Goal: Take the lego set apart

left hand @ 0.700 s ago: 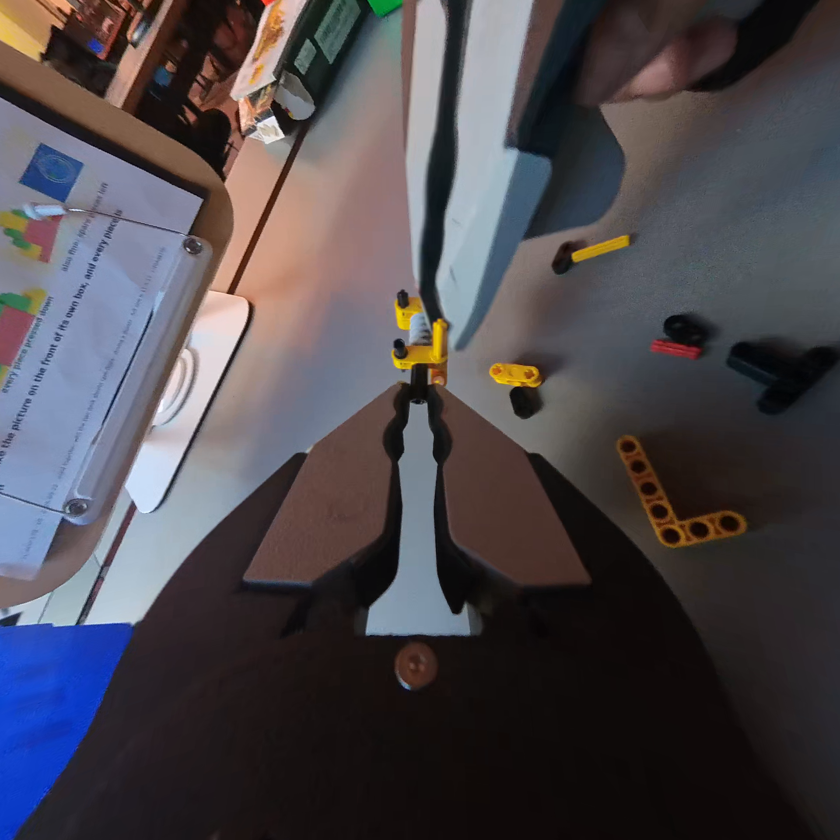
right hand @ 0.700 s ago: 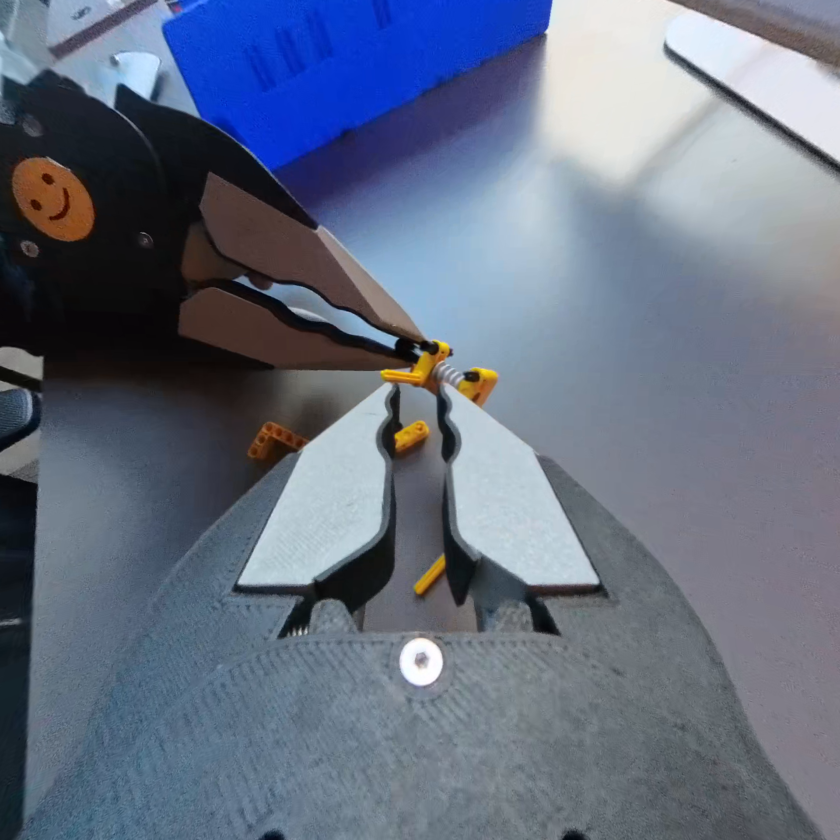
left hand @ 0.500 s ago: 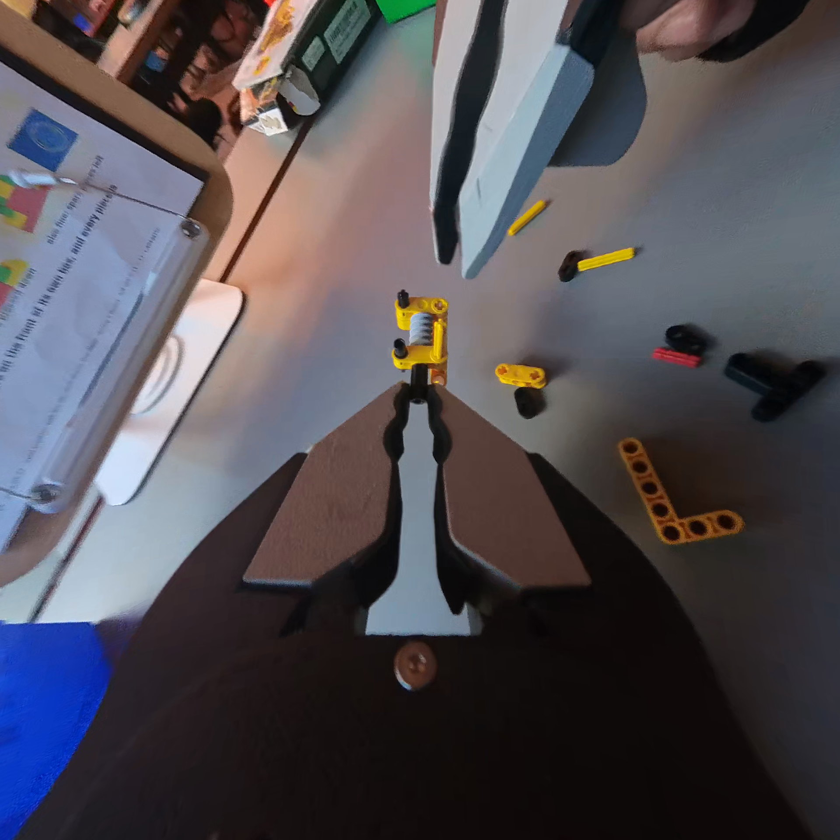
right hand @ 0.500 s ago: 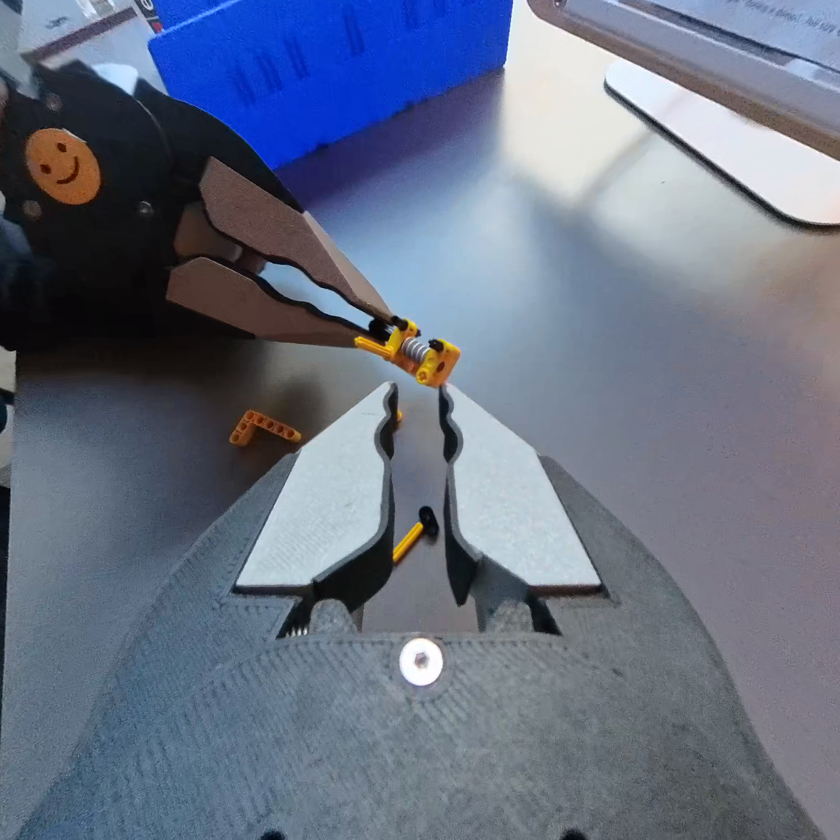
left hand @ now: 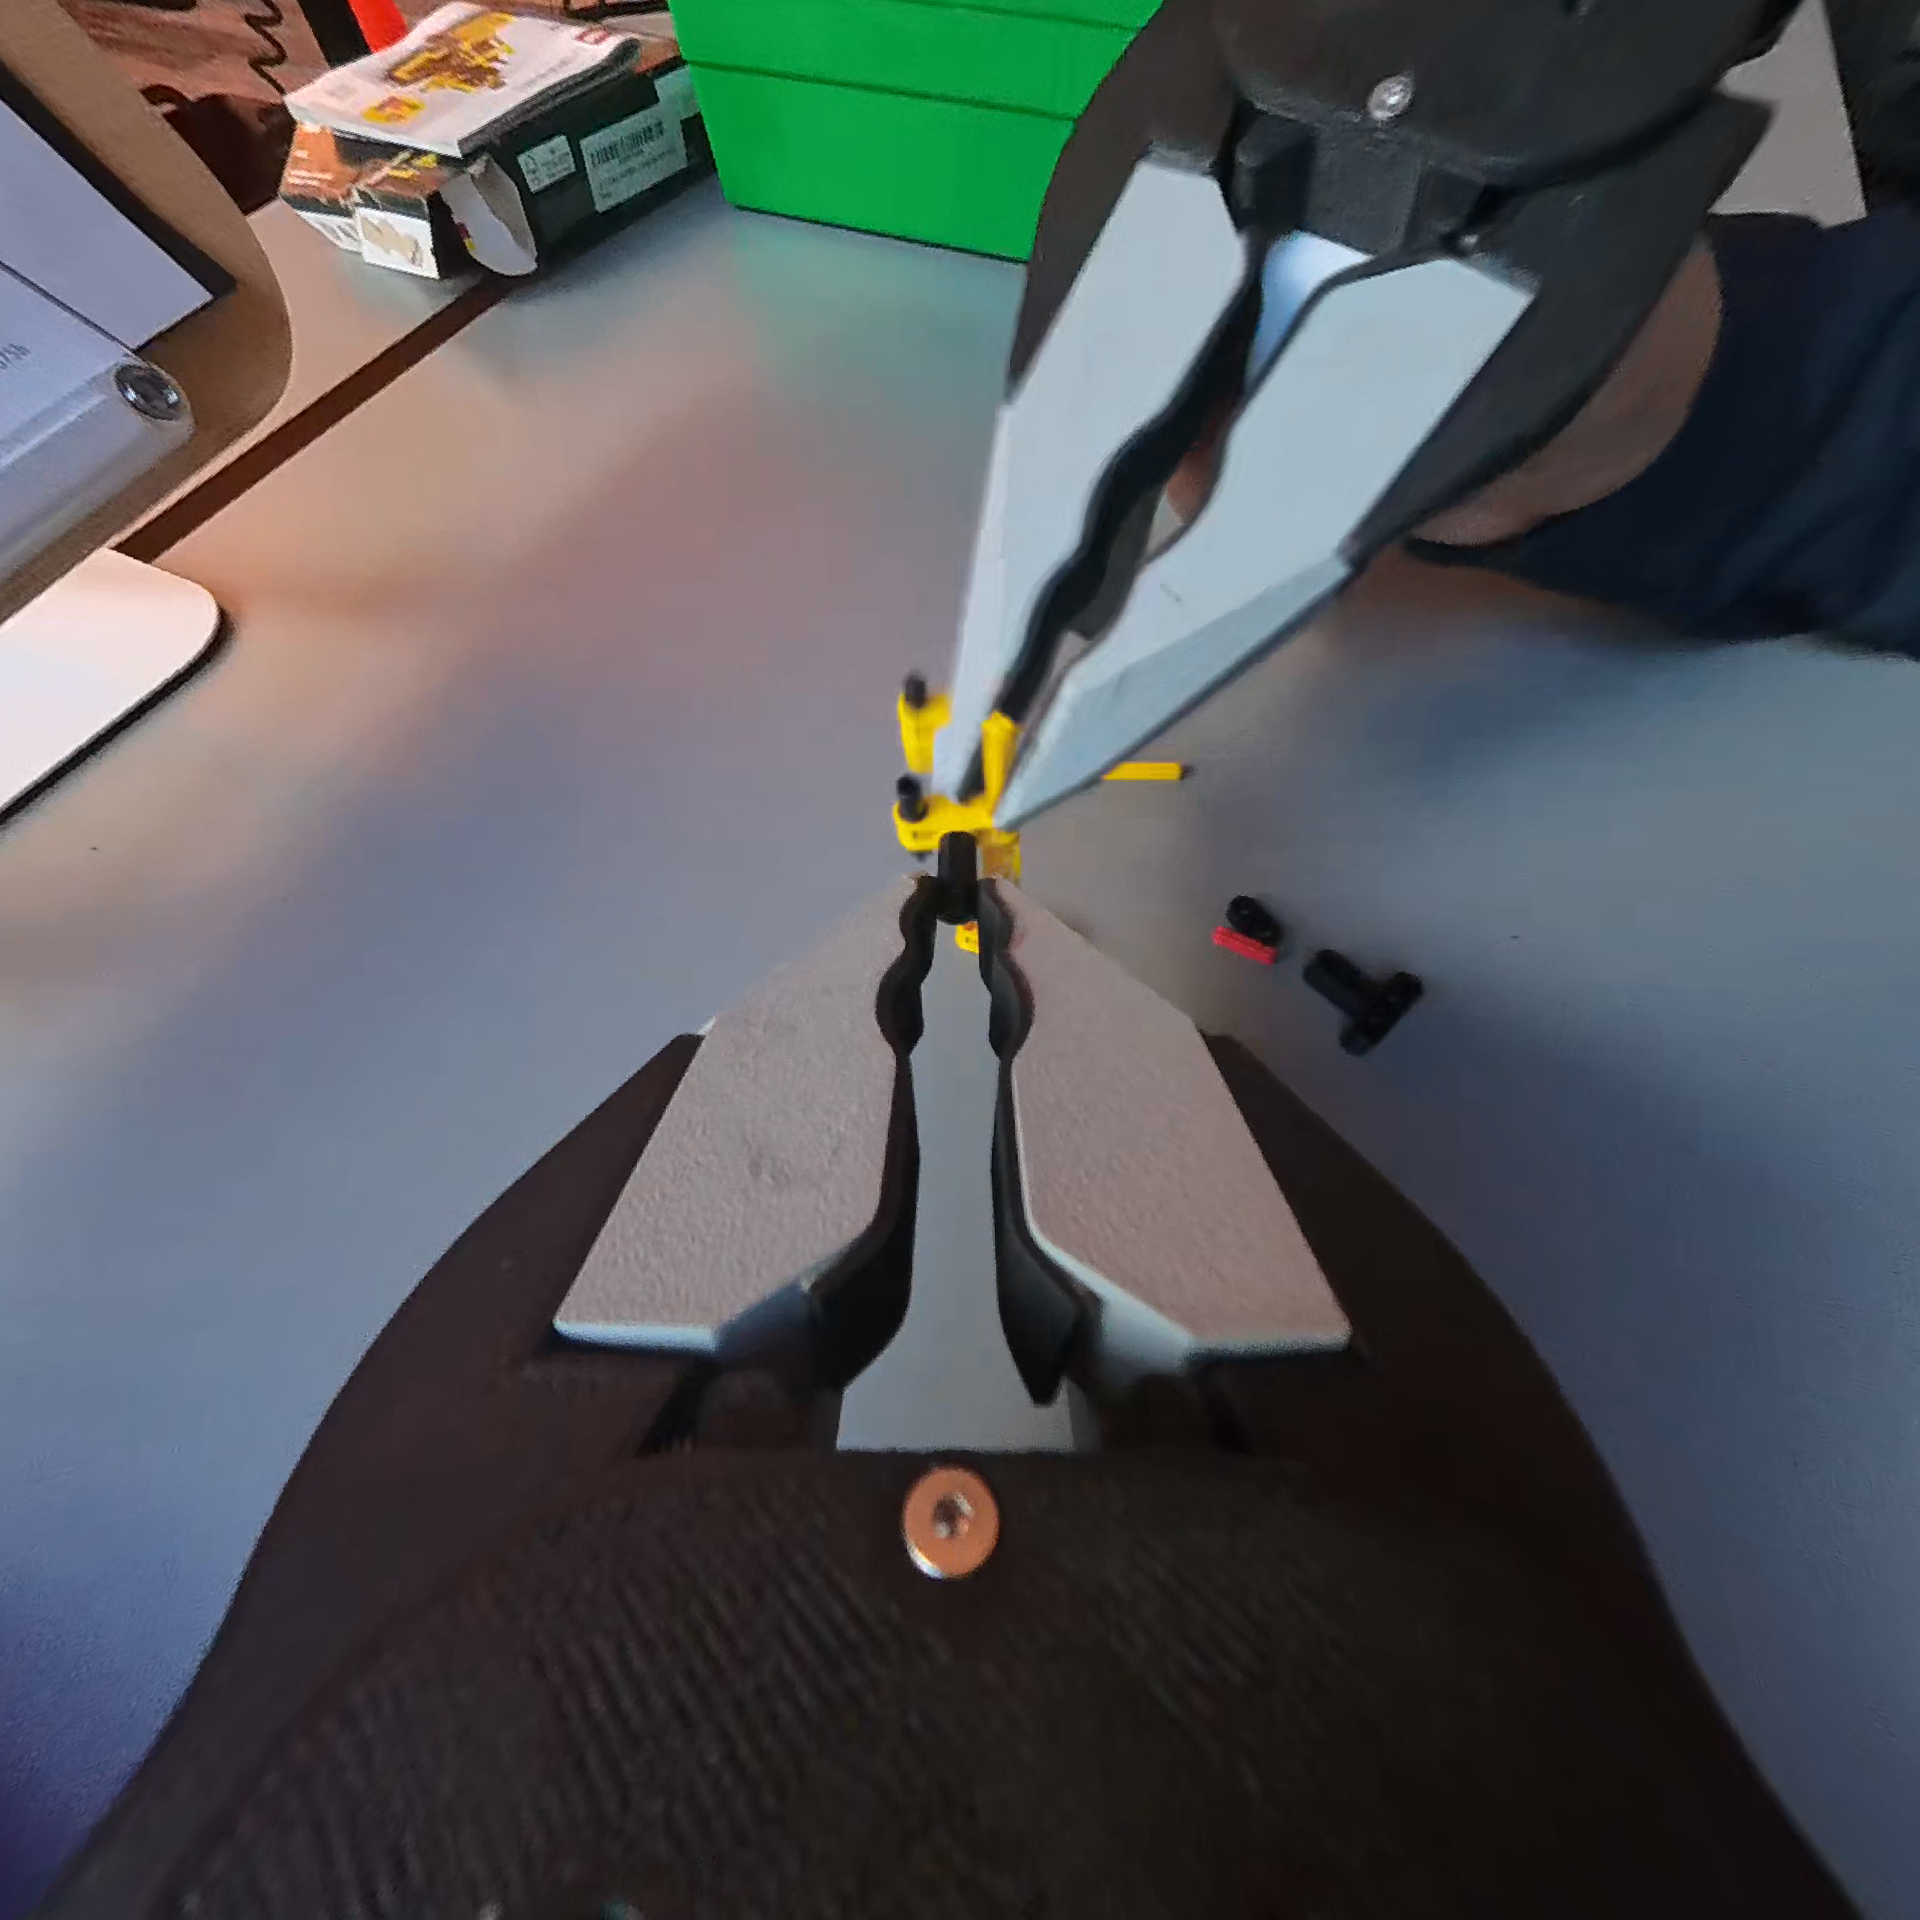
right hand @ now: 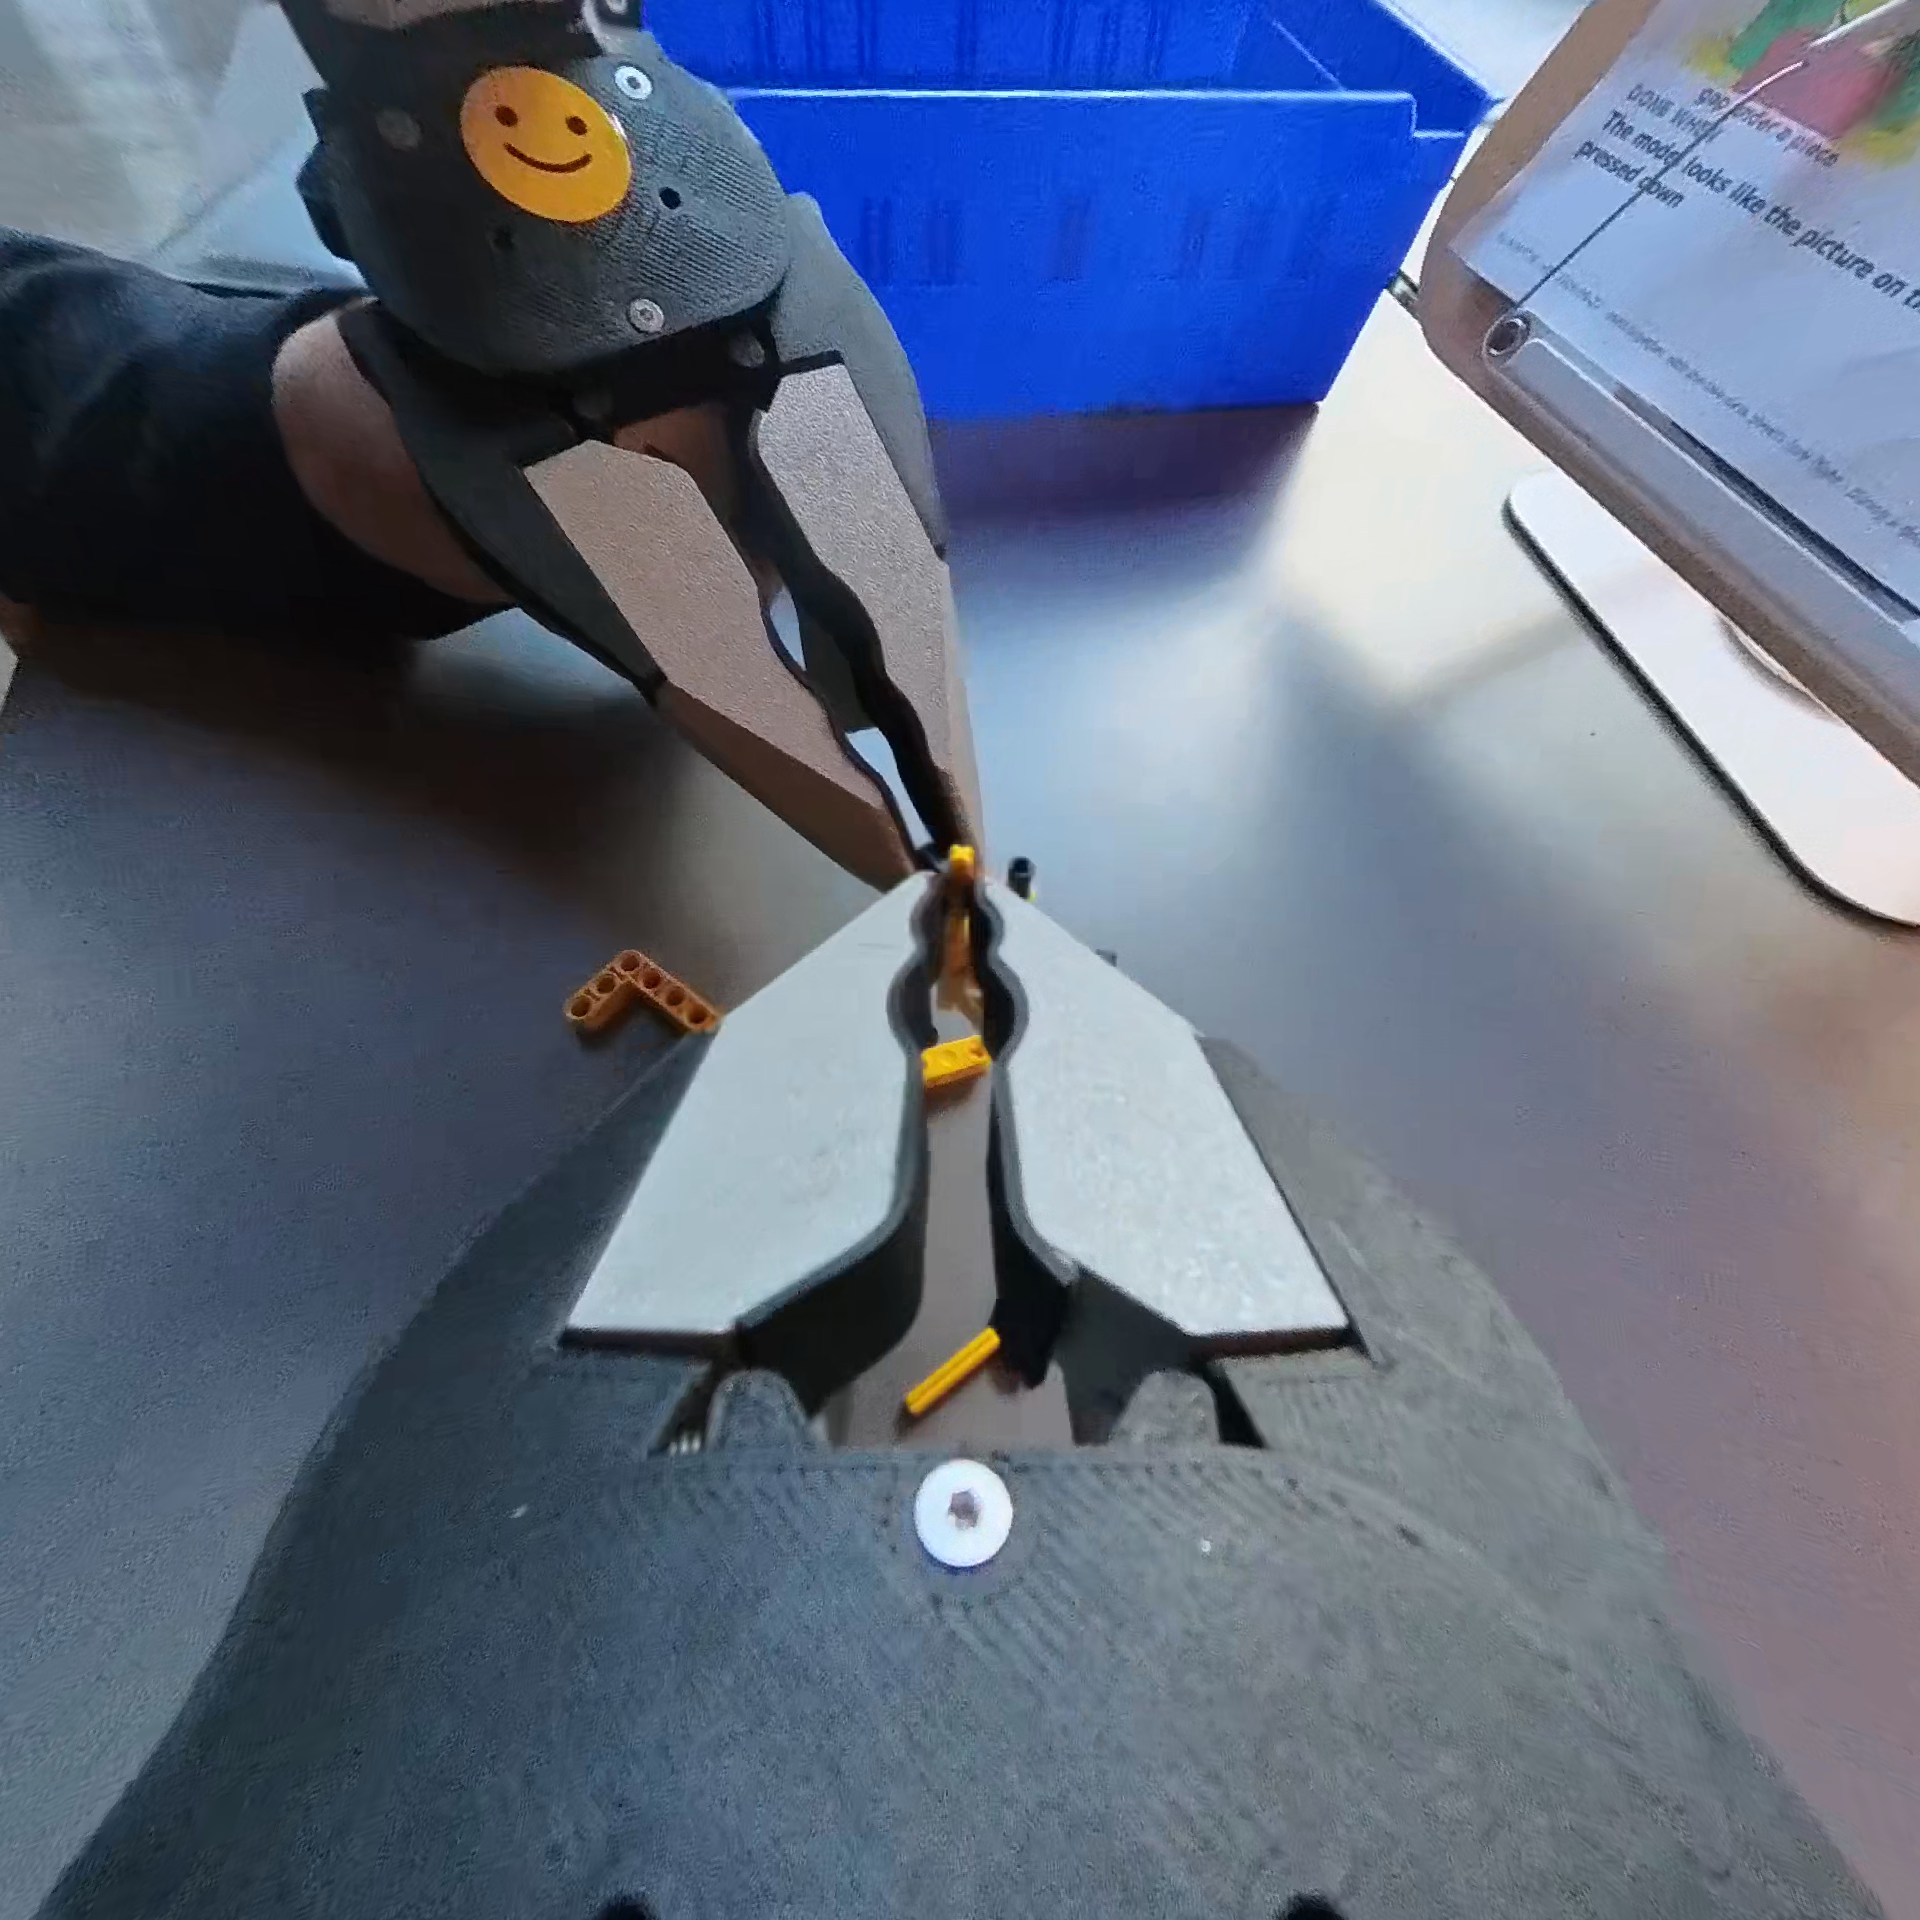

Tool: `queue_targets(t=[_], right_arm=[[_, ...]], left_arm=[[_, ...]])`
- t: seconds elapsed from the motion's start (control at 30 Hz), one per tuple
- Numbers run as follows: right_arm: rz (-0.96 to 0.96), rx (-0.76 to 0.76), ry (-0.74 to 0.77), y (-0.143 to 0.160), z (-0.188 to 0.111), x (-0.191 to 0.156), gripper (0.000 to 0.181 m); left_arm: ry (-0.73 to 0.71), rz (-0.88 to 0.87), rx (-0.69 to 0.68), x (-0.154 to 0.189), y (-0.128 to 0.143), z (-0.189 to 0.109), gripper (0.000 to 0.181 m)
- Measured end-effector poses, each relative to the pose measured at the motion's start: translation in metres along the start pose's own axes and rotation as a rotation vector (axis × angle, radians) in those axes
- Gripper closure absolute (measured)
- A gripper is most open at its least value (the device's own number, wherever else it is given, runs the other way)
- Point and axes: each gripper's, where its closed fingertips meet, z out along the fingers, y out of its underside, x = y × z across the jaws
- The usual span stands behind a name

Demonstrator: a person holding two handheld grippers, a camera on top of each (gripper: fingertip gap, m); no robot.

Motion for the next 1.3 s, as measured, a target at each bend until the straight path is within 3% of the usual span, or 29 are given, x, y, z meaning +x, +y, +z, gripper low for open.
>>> queue_targets(t=[0.03,0.17,0.3,0.4,0.47,0.73,0.9,1.07,1.3], right_arm=[[0.022,-0.011,0.003,0.002,0.000,0.002,0.180],[0.194,0.049,-0.011,-0.004,-0.002,0.010,0.180],[0.490,0.185,-0.227,-0.014,-0.008,0.005,0.180],[0.516,0.255,-0.300,-0.022,-0.011,0.001,0.181],[0.488,0.235,-0.273,-0.018,-0.007,0.000,0.181],[0.479,0.295,-0.275,-0.027,-0.003,-0.008,0.180],[0.538,0.383,-0.311,-0.035,-0.008,-0.009,0.180],[0.448,0.319,-0.131,-0.033,-0.004,0.002,0.181],[0.487,0.377,-0.122,-0.042,-0.010,0.007,0.181]], left_arm=[[-0.005,-0.008,0.001,-0.001,-0.001,0.000,0.176],[-0.056,0.010,0.013,-0.007,-0.005,-0.006,0.171],[-0.126,0.093,0.008,-0.011,-0.009,-0.014,0.150],[-0.047,0.050,0.050,0.004,-0.014,-0.010,0.134],[-0.022,0.041,0.065,0.009,-0.016,-0.007,0.133],[-0.050,-0.010,0.100,0.002,-0.017,-0.009,0.157],[-0.055,-0.040,0.142,0.002,-0.026,-0.014,0.157],[-0.045,-0.126,0.145,-0.005,-0.021,-0.008,0.157],[0.002,-0.196,0.205,-0.005,-0.032,-0.012,0.157]])
